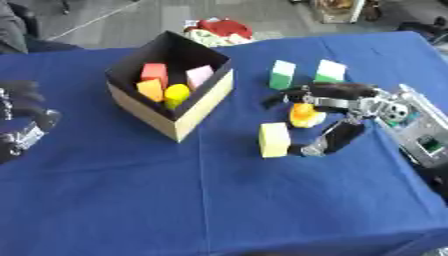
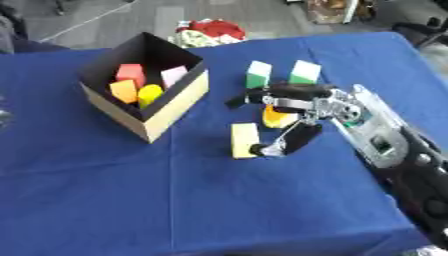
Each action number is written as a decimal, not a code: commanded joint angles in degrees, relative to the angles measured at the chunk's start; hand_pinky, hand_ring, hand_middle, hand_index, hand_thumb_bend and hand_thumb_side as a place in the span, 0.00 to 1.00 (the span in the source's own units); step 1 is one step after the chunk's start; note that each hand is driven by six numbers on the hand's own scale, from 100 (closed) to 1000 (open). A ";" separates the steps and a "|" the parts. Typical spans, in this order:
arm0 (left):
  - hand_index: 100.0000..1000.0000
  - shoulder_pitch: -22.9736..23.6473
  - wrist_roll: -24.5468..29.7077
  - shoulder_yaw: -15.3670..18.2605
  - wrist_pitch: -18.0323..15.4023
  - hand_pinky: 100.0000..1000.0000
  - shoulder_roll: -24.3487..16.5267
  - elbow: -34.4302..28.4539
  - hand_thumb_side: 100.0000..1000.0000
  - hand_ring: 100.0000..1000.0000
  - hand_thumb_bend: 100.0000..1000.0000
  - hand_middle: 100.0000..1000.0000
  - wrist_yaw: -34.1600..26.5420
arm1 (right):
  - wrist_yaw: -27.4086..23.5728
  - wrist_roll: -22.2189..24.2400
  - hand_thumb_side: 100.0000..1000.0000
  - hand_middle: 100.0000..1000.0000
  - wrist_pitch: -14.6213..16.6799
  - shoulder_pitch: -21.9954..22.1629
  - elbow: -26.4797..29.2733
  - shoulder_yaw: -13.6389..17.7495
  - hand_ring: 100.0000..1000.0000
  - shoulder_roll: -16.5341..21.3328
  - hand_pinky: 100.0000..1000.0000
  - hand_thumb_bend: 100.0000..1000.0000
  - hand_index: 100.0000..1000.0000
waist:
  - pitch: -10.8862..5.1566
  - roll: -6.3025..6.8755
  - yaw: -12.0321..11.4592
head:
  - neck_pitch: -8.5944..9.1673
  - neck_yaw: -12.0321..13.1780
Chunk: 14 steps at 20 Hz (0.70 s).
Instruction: Pick up objects on the table and place them in the box.
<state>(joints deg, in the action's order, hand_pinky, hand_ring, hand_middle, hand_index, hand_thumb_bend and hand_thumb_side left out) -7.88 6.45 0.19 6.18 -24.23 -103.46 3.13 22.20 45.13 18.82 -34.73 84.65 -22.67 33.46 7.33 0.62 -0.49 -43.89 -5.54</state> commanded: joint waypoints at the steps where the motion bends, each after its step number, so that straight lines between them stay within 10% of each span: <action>1: 0.79 -0.04 -0.08 0.84 0.51 0.74 0.63 -0.41 0.46 0.60 0.54 0.61 -0.29 | 2.53 1.78 0.18 0.89 0.95 -2.59 -3.74 -0.05 0.94 -1.25 0.94 0.35 1.00 | -1.63 0.28 -0.19 | -0.23 -0.50; 14: 0.80 1.02 1.25 0.37 1.11 0.74 3.76 0.11 0.47 0.59 0.53 0.60 0.41 | 16.81 -2.57 0.16 0.76 4.36 -5.96 -17.75 2.80 0.87 -7.84 0.91 0.33 0.96 | -1.99 0.48 -0.57 | -0.23 -1.08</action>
<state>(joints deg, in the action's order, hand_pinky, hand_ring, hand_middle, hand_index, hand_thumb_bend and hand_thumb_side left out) -6.53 7.42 0.17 7.33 -20.05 -102.75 3.21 37.61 43.09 22.67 -39.55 67.46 -20.91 25.00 7.02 0.62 -1.02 -43.89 -6.67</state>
